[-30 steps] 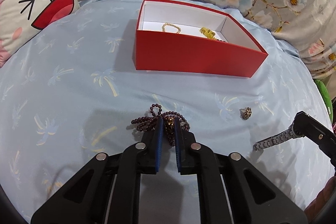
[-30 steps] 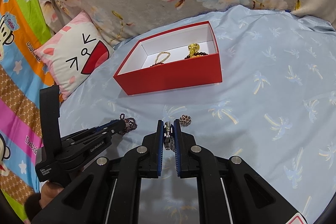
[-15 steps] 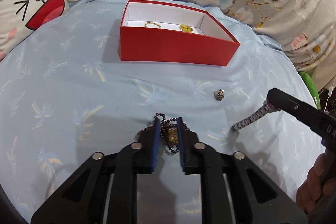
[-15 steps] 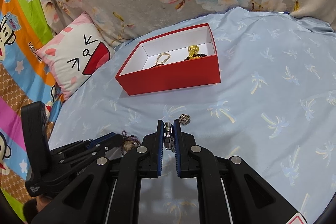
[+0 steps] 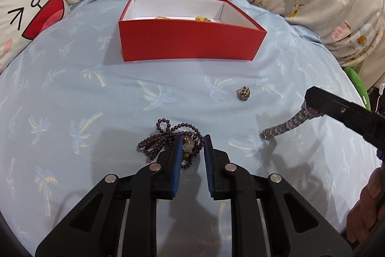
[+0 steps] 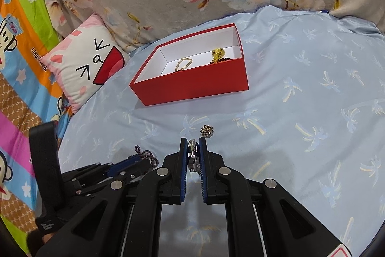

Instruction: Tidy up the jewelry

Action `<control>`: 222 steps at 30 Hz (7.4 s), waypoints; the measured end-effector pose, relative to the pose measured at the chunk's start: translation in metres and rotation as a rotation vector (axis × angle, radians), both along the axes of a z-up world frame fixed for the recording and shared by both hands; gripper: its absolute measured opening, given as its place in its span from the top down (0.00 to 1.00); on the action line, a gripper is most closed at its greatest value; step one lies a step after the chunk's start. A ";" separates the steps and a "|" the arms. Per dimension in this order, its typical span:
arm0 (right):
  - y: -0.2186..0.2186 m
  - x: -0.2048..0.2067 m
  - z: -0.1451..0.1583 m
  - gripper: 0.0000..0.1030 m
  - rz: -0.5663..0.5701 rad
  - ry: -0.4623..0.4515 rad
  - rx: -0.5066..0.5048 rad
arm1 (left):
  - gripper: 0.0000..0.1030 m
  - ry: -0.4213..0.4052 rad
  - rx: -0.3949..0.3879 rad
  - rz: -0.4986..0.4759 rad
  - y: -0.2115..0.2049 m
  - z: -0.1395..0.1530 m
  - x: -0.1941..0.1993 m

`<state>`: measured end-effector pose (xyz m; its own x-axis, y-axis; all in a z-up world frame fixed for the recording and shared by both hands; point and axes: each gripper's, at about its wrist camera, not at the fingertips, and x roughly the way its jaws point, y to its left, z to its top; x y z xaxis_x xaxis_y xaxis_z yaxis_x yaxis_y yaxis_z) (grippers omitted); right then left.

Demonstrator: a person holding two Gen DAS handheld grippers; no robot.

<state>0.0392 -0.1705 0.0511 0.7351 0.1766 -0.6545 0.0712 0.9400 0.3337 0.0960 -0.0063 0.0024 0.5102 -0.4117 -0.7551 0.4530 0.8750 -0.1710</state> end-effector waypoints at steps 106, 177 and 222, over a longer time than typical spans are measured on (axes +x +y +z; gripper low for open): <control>-0.014 0.005 -0.027 0.46 -0.064 0.091 -0.135 | 0.16 -0.074 0.083 0.211 0.011 0.008 0.010; 0.001 0.117 0.058 0.83 0.010 -0.085 -0.191 | 0.89 -0.215 -0.023 0.120 -0.014 0.109 0.088; -0.014 0.201 0.012 0.49 -0.082 0.031 -0.241 | 0.61 -0.187 0.152 0.228 -0.060 0.069 0.178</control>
<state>0.2406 -0.1847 0.0634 0.7192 -0.0464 -0.6932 0.1572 0.9828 0.0973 0.2742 -0.0659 0.0709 0.7117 -0.1604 -0.6839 0.2535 0.9666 0.0370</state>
